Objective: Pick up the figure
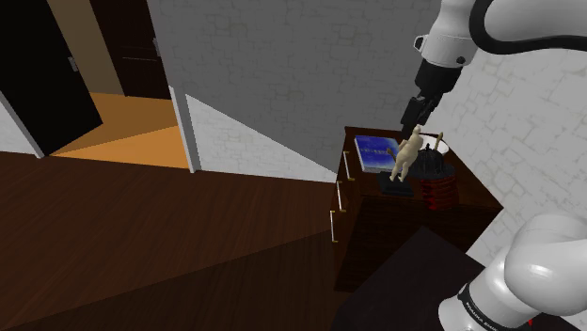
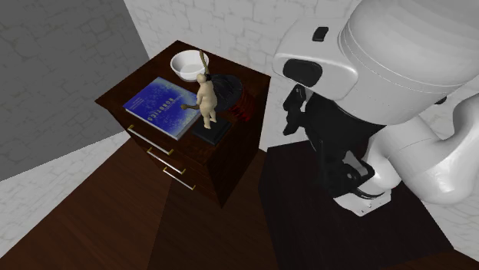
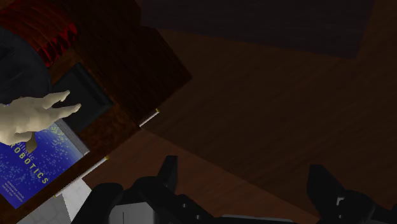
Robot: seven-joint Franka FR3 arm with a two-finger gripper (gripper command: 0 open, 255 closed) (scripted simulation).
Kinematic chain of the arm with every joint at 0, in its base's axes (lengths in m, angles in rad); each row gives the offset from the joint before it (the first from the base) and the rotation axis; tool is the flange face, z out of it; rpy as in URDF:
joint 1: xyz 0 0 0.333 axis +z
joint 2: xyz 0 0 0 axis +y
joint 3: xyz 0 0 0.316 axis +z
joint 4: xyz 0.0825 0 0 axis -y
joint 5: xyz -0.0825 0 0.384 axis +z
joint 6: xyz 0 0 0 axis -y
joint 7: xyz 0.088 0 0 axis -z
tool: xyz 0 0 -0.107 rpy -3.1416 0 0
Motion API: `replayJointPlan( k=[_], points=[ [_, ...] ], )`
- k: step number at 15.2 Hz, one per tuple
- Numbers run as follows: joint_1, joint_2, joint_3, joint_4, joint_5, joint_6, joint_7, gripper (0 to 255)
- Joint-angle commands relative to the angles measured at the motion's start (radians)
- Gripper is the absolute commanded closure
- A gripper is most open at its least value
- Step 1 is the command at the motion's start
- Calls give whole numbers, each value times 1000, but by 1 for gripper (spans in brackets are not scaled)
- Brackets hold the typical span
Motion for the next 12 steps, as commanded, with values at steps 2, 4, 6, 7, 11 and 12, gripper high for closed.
replayJointPlan(
  k=[2,4,6,7,11,12],
  points=[
    [-5,16,-18,-3,-14,10,-26,0],
    [-15,53,-54,-6,-42,29,-78,0],
    [-25,93,-89,-4,-69,50,-129,0],
    [-30,115,-107,-1,-82,61,-154,0],
    [-50,214,-172,22,-131,104,-252,0],
    [-55,241,-188,31,-142,115,-276,0]
  ],
)
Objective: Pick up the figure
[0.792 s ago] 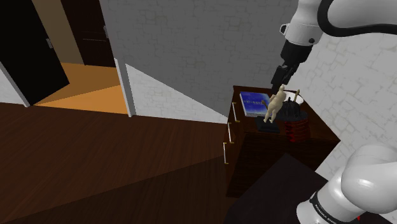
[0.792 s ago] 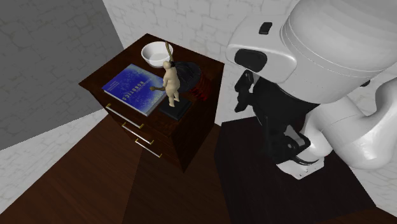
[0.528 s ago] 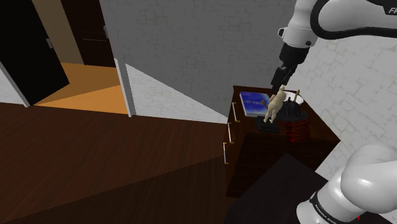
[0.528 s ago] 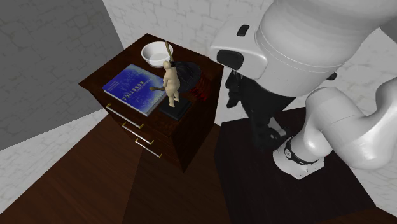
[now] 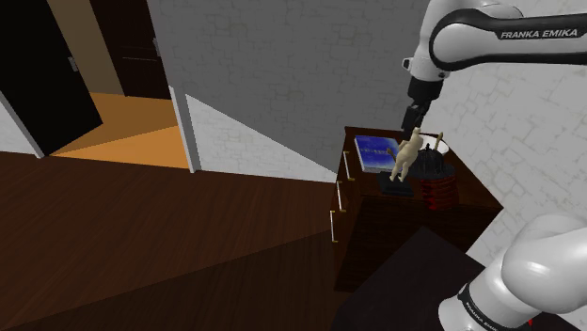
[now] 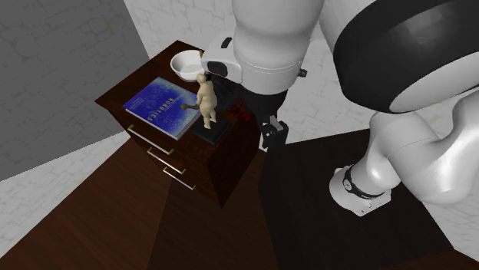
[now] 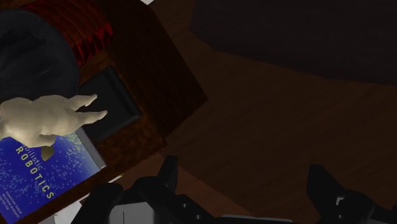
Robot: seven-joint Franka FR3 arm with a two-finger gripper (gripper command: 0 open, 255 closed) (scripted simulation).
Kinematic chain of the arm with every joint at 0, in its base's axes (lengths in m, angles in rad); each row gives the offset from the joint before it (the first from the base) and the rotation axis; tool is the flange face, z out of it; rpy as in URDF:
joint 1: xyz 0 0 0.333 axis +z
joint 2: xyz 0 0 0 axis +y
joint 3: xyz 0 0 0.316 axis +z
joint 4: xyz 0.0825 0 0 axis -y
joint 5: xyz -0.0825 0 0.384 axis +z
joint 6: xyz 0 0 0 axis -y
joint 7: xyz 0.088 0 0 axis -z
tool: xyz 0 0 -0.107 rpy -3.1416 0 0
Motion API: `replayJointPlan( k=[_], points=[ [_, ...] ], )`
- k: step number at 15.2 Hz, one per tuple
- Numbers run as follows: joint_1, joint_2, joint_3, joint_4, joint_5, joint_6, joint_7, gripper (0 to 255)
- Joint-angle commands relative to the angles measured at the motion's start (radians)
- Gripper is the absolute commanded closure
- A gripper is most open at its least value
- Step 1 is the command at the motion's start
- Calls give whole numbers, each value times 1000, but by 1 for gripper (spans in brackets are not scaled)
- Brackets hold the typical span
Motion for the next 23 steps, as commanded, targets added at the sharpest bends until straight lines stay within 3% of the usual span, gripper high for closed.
replayJointPlan(
  k=[1,12,23],
  points=[
    [-10,63,-34,26,-23,23,-53,0],
    [-62,419,-176,209,-90,128,-308,0],
    [-151,843,-244,539,-73,168,-550,0]
  ],
)
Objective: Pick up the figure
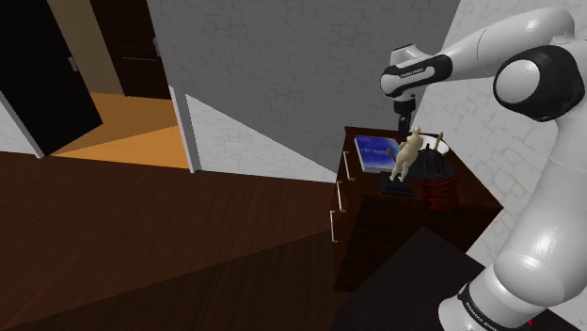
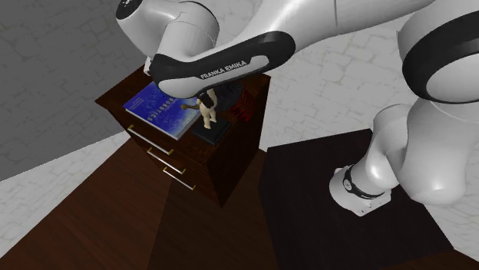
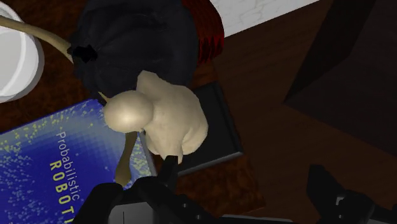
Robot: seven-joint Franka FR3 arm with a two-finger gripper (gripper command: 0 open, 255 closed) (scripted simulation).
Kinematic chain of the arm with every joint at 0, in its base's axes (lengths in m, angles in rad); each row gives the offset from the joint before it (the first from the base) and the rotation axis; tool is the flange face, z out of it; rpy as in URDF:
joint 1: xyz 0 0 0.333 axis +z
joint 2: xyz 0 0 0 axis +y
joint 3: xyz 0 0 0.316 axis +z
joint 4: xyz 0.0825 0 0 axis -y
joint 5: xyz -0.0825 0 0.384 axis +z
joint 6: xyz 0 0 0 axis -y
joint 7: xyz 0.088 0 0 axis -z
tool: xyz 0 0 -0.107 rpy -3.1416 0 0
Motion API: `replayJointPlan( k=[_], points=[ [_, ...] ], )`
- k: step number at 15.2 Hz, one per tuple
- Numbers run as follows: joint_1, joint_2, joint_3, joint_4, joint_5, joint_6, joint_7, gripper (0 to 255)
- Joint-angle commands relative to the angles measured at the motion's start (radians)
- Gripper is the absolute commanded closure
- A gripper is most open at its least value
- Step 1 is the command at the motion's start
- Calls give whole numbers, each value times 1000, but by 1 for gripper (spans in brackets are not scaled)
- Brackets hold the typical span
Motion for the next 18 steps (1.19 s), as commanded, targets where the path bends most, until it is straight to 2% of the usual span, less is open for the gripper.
replayJointPlan(
  k=[1,5,15,16,18],
  points=[
    [-24,89,-6,85,8,-4,-47,0],
    [-73,256,-8,258,20,-24,-123,0],
    [-77,292,-2,210,24,56,-102,0],
    [-77,292,-2,210,24,56,-102,255],
    [-77,292,-3,210,24,56,-102,255]
  ],
)
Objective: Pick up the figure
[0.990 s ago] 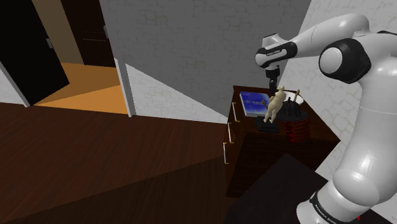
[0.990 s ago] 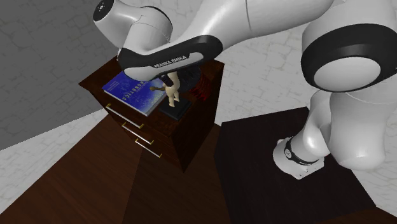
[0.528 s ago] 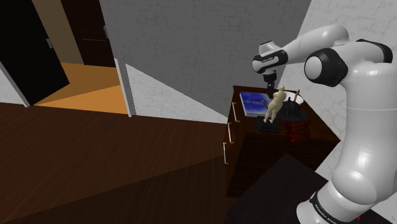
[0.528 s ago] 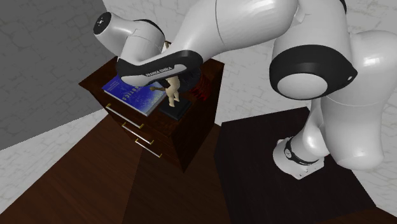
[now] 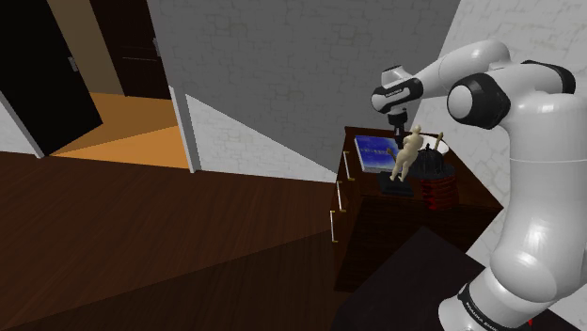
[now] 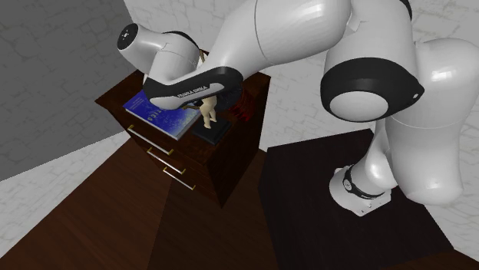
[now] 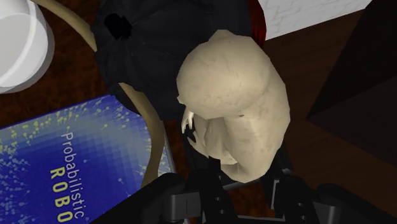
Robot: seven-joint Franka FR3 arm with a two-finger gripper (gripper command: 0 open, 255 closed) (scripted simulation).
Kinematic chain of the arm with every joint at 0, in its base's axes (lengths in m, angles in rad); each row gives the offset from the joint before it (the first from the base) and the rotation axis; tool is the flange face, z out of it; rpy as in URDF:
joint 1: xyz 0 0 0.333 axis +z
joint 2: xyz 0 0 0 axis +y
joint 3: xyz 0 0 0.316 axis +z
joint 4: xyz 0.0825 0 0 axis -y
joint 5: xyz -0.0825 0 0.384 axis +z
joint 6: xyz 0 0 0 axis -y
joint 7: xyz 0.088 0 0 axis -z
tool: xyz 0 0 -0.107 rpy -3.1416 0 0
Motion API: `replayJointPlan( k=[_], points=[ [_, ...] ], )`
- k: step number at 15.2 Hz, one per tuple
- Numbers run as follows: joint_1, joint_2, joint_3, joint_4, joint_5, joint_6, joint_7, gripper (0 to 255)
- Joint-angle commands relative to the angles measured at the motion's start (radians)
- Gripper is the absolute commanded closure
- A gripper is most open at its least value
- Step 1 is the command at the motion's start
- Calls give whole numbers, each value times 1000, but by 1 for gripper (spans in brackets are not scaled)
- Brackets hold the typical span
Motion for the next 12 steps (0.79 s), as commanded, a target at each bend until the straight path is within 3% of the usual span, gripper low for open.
replayJointPlan(
  k=[1,7,12],
  points=[
    [0,0,0,0,0,0,0,255],
    [0,1,0,1,0,0,0,255],
    [3,-24,-4,31,-3,-52,-13,255]
  ],
)
